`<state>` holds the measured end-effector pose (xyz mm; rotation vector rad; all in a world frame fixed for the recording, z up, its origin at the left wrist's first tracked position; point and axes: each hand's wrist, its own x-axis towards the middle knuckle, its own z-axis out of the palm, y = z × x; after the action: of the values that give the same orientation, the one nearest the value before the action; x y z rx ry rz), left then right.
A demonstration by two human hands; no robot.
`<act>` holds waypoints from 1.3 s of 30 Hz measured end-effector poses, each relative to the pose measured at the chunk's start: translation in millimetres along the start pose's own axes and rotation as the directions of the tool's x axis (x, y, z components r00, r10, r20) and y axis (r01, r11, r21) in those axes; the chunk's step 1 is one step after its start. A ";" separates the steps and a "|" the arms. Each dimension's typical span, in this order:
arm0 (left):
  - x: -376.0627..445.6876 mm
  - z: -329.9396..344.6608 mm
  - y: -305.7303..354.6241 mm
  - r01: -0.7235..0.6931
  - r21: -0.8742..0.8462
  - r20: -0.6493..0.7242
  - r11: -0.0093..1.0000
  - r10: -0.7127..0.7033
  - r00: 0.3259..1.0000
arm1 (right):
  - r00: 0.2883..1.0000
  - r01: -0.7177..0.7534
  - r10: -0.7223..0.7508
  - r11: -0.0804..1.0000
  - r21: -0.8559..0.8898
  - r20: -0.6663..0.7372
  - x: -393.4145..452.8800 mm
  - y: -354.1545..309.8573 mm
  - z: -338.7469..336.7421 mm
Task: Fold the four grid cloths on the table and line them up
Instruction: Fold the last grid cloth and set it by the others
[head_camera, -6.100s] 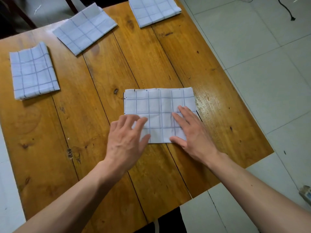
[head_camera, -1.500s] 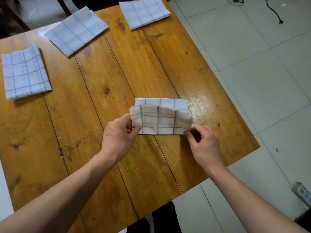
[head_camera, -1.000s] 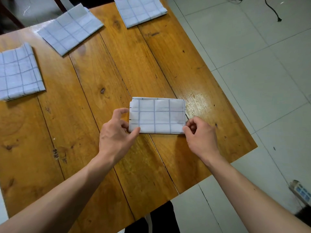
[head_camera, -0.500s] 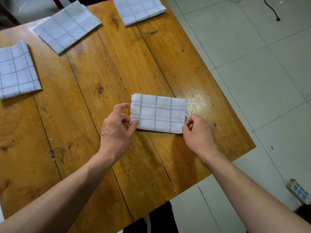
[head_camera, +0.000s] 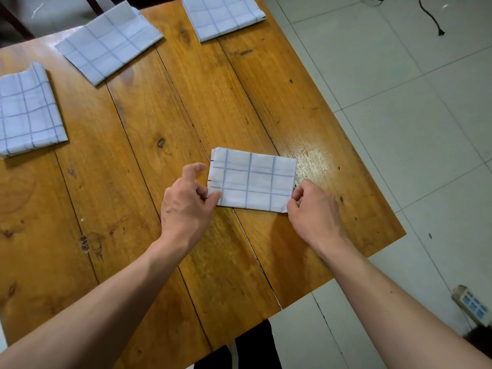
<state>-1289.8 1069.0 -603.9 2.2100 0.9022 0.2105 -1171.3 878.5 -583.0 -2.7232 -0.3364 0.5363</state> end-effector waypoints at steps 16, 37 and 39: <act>0.9 4.2 -9.4 -0.324 0.340 0.069 0.883 0.320 0.945 | 0.893 0.448 -0.449 0.890 -0.088 0.013 -1.2 -10.9 23.1; 13.6 30.5 48.5 -0.619 0.407 0.503 0.672 0.401 0.766 | 0.917 0.362 -0.315 0.915 -0.179 0.245 22.0 0.0 1.8; 23.1 36.5 45.8 -0.609 0.474 0.584 0.636 0.291 0.758 | 0.919 0.359 -0.315 0.917 -0.173 0.239 21.8 -0.3 2.0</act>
<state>-1233.3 1041.1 -601.6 2.9301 0.0836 -0.4615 -1152.5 885.7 -591.7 -2.7216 -0.9528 0.7182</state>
